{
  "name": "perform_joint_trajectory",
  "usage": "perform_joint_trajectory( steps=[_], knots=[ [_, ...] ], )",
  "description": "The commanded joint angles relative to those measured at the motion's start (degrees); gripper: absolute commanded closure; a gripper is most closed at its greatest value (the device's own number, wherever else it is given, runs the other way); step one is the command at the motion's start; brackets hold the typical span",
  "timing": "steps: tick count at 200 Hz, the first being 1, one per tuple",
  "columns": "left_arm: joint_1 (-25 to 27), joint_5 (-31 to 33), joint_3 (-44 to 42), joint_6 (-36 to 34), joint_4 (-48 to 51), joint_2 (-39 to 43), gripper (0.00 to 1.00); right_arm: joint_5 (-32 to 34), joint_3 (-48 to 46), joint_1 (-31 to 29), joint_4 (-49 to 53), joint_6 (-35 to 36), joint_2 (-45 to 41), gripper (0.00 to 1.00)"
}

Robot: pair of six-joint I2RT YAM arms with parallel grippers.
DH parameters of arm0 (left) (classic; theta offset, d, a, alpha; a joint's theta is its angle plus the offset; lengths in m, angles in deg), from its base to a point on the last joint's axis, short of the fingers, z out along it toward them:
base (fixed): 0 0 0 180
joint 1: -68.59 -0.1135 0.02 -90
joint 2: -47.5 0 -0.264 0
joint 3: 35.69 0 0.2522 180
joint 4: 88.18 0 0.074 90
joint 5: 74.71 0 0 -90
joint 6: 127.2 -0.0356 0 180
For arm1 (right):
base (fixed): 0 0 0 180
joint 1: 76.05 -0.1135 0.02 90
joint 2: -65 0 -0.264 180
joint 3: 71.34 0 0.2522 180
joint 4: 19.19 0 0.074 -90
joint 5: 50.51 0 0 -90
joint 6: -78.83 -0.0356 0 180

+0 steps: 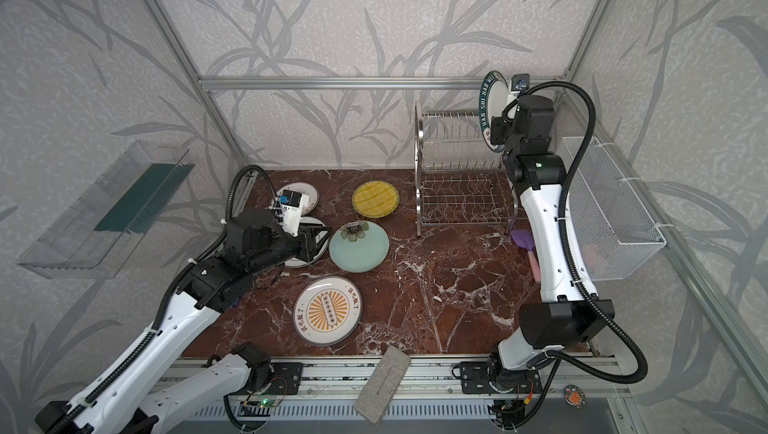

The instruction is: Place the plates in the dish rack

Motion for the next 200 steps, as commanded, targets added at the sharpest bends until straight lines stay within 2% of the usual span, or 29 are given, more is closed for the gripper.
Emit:
perform_joint_trajectory(
  steps=[1,29,75,200],
  knots=[
    [0.08,0.86,-1.53,1.05,-4.34,1.46,0.66,1.12,5.81,1.61,-0.54,-0.78,1.6,1.0],
    [0.14,0.04,-1.44,1.18,-3.85,1.38,0.66,0.85,12.26,3.06,4.12,-0.57,5.61,1.0],
    [0.09,3.54,-0.76,-0.35,1.15,1.54,0.66,0.71,22.81,4.02,12.53,1.04,13.62,1.0],
    [0.04,4.49,-4.21,-1.58,0.75,1.87,0.67,6.39,19.02,4.5,11.36,2.7,14.21,1.0]
  ],
)
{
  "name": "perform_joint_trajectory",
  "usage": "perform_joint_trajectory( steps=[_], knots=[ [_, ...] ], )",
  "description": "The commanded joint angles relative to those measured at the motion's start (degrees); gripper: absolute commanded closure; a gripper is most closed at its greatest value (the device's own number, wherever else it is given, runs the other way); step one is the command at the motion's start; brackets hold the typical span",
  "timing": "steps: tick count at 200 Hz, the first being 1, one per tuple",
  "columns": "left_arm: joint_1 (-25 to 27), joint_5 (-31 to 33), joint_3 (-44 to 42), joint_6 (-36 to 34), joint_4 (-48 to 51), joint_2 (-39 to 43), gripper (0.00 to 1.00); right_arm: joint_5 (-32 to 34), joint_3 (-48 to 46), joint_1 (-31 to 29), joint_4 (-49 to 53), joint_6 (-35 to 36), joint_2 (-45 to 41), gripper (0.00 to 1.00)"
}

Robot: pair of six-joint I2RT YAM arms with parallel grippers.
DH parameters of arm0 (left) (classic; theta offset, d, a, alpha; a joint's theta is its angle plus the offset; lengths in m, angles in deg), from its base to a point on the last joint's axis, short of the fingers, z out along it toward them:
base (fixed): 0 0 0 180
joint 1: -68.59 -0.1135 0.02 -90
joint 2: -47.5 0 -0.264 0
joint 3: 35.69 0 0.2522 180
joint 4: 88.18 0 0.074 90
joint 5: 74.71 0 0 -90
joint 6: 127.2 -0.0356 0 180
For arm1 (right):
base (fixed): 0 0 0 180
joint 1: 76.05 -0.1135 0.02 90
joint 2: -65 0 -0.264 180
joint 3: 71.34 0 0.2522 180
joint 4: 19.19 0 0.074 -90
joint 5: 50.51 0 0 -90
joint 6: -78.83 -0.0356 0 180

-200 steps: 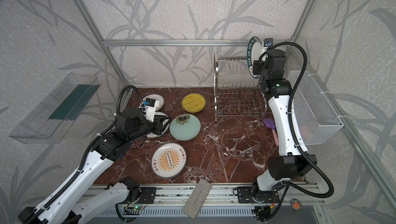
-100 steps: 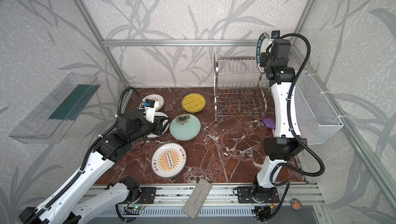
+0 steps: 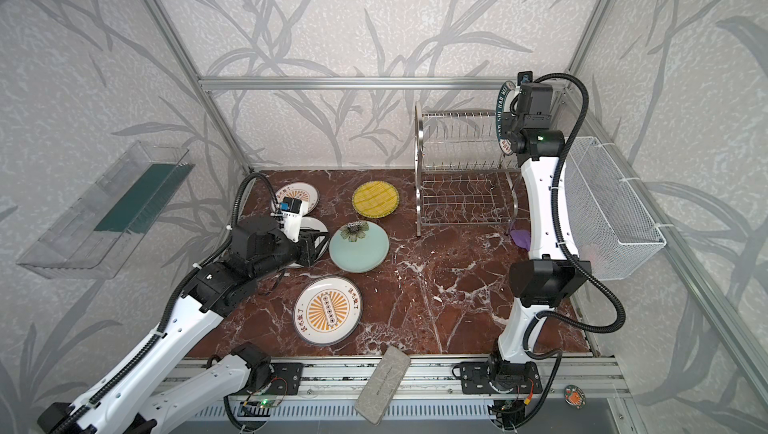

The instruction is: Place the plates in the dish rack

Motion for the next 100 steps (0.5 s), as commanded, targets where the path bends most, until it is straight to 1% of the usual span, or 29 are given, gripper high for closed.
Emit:
perform_joint_trajectory(
  steps=[1,100],
  knots=[
    [0.07,0.79,-0.49,-1.15,0.64,0.51,0.67,2.41,-0.17,0.4,-4.52,0.58,-1.6,1.0],
    [0.09,0.6,-0.69,-1.15,0.54,0.44,0.67,1.7,-4.36,2.13,-6.3,0.04,-2.82,1.0]
  ],
)
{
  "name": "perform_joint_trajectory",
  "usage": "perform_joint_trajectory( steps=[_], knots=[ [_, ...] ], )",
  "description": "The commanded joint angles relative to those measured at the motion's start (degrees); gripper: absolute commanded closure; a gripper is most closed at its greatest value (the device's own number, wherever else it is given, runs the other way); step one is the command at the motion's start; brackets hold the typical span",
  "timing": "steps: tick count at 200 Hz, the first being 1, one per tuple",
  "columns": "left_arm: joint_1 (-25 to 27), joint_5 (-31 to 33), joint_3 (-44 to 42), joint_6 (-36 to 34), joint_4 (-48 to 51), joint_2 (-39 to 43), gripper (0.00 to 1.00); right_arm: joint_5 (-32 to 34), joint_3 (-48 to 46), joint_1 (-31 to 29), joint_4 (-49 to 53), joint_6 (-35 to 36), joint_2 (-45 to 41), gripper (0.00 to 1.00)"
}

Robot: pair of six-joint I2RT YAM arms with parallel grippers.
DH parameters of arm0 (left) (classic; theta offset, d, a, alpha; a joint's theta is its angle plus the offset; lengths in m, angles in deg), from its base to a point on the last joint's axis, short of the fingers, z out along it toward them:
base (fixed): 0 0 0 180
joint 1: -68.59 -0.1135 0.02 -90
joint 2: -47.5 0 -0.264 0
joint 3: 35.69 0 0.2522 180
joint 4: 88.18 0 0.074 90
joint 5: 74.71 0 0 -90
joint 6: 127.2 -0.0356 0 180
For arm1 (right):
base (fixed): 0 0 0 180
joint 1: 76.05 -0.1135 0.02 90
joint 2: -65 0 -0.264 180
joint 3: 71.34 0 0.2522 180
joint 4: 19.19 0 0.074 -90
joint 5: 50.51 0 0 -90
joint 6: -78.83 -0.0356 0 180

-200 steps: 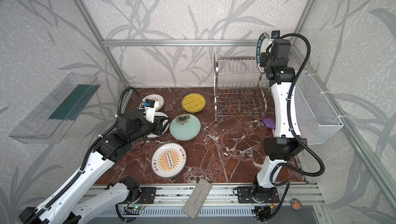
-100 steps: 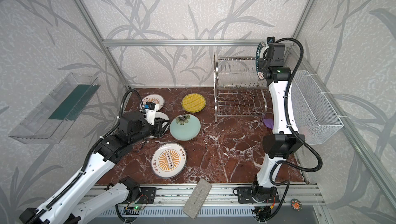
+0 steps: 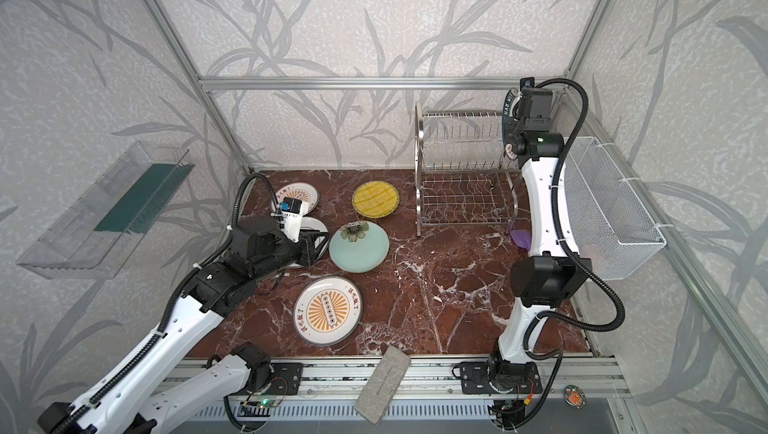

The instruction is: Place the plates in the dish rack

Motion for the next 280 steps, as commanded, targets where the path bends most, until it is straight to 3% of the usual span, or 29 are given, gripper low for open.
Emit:
perform_joint_trajectory(
  steps=[1,93,175,280],
  knots=[
    [0.09,0.6,-0.64,-1.16,0.54,0.49,0.67,0.15,-0.46,0.68,-4.53,-0.35,-2.85,1.0],
    [0.08,0.69,-0.58,-1.24,0.62,0.51,0.67,-5.73,-5.67,2.03,-6.43,1.02,-4.82,1.0],
    [0.03,0.46,-0.61,-1.34,0.56,0.73,0.67,-10.62,-9.35,4.26,-6.29,-2.38,-7.02,1.0],
    [0.05,0.03,0.08,-1.43,1.48,0.12,0.65,-12.42,-9.66,4.54,-5.96,-3.5,-7.63,0.76]
  ],
)
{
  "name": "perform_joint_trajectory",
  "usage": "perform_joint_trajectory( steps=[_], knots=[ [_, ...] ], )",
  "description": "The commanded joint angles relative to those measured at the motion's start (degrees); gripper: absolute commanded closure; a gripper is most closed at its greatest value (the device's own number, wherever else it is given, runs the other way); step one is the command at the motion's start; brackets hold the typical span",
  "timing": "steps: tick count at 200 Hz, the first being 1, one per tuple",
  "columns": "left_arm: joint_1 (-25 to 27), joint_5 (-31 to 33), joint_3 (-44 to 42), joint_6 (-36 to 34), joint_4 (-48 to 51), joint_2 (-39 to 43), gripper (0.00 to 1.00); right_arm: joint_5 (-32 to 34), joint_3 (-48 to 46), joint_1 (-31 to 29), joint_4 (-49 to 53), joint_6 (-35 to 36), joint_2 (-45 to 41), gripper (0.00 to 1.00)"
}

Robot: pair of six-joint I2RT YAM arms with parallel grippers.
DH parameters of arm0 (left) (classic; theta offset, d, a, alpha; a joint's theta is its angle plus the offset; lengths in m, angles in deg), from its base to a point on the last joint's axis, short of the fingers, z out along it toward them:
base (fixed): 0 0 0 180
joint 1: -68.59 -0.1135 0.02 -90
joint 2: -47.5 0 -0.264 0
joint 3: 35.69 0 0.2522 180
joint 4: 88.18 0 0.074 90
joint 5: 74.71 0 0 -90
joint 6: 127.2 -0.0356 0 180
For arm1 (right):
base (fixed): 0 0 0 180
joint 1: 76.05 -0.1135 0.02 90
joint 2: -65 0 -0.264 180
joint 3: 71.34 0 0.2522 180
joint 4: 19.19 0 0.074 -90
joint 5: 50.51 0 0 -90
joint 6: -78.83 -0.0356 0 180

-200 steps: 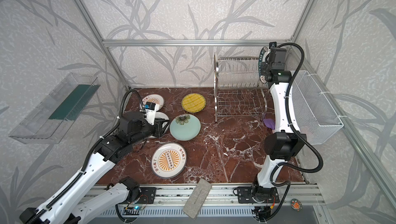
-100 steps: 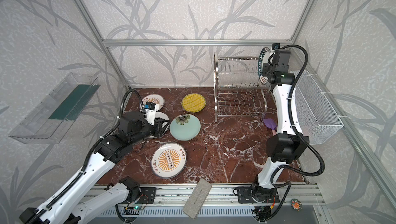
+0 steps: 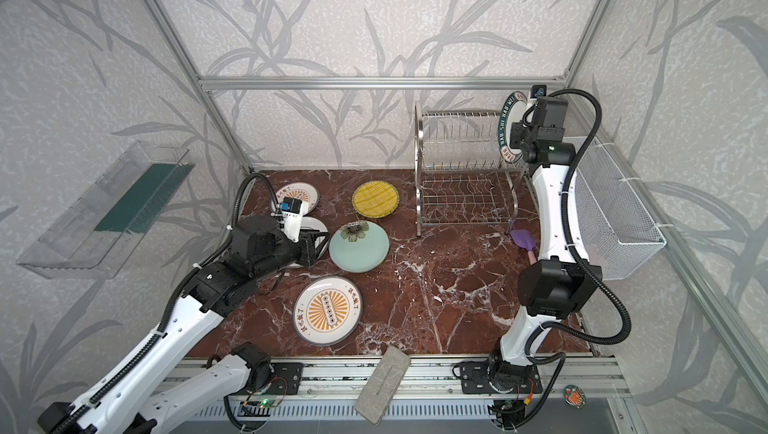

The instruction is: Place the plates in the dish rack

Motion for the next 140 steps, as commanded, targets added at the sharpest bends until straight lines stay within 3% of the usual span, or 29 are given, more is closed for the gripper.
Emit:
perform_joint_trajectory(
  steps=[1,46,140],
  knots=[
    [0.03,0.06,0.07,-1.34,1.43,0.11,0.65,-0.73,-0.3,0.18,-0.07,-0.26,-2.85,0.75],
    [0.09,0.09,0.31,-1.34,1.46,-0.21,0.65,-0.61,0.46,0.14,0.08,0.08,-3.14,0.66],
    [0.05,-0.13,0.17,-1.07,0.93,-0.19,0.65,-4.11,4.46,0.2,1.92,-1.27,-4.78,0.32]
  ],
)
